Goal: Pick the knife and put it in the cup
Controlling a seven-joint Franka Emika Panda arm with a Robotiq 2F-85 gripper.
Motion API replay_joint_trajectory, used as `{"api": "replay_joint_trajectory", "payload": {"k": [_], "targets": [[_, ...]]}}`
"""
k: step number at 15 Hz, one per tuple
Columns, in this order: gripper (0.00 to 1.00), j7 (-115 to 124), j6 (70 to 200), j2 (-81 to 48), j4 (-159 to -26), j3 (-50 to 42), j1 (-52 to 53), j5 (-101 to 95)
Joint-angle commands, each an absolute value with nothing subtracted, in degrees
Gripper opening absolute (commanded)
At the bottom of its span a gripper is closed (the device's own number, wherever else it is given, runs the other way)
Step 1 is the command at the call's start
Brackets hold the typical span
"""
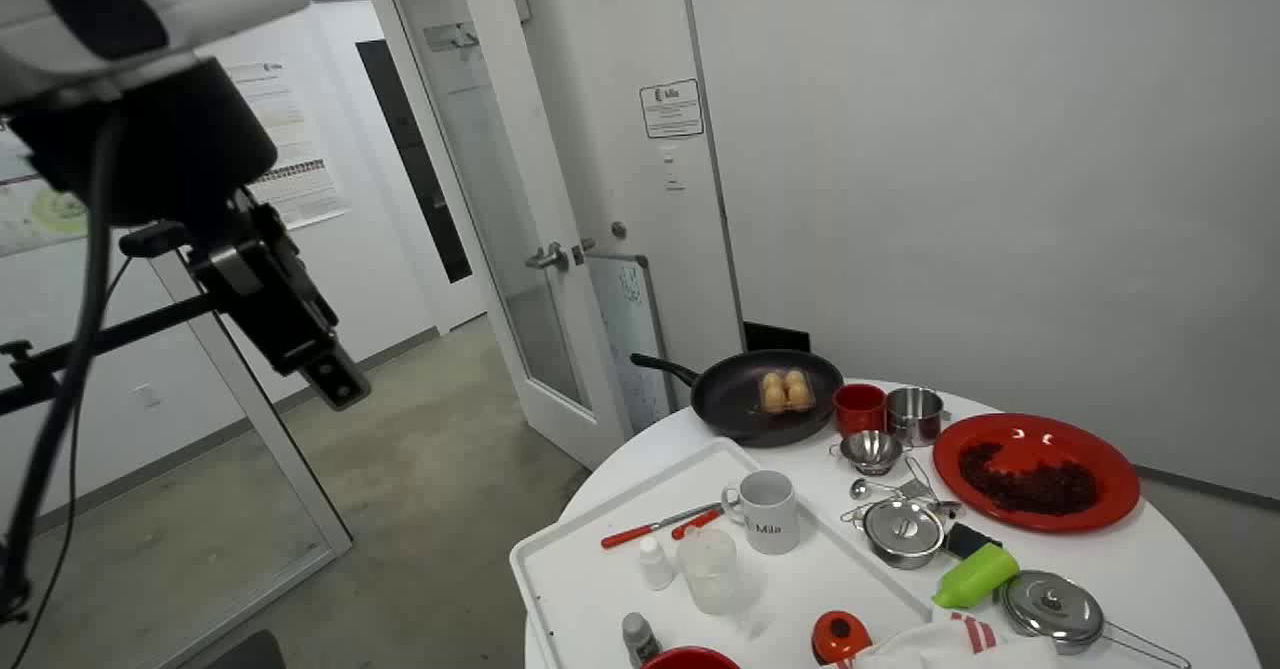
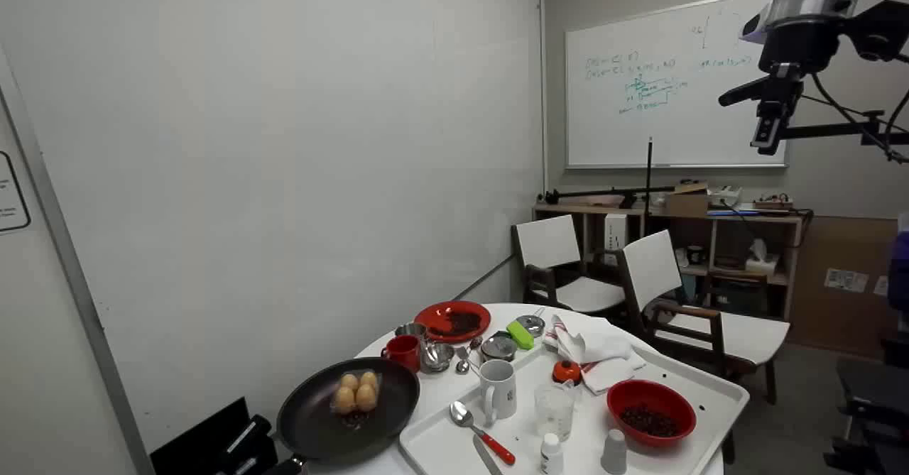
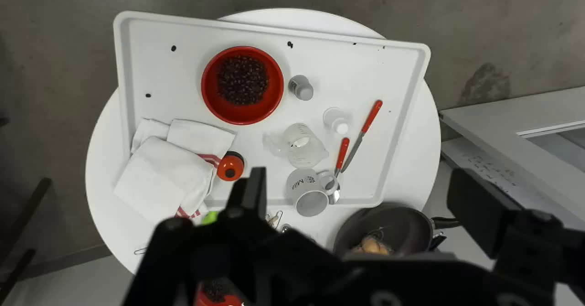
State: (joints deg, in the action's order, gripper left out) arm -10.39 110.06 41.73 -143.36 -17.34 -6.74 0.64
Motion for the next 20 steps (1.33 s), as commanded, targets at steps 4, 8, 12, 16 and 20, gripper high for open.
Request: {"api": "replay_joint_trajectory", "payload": {"k": [4, 8, 12, 16, 20], "targets": [[1.0, -11.02, 109.9, 41.45, -143.21, -16.5, -7.82, 1.35], [1.0, -11.02, 109.9, 41.45, -143.21, -16.5, -7.82, 1.35], [1.0, -11.0, 110.14, 41.41, -143.41, -15.74, -6.95, 1.85], [1.0, -7.95, 112.3, 41.89, -144.84, -12.27, -5.27, 5.37], [1.0, -4.03, 118.7, 41.55, -147.71, -7.55, -3.33, 9.66]]}}
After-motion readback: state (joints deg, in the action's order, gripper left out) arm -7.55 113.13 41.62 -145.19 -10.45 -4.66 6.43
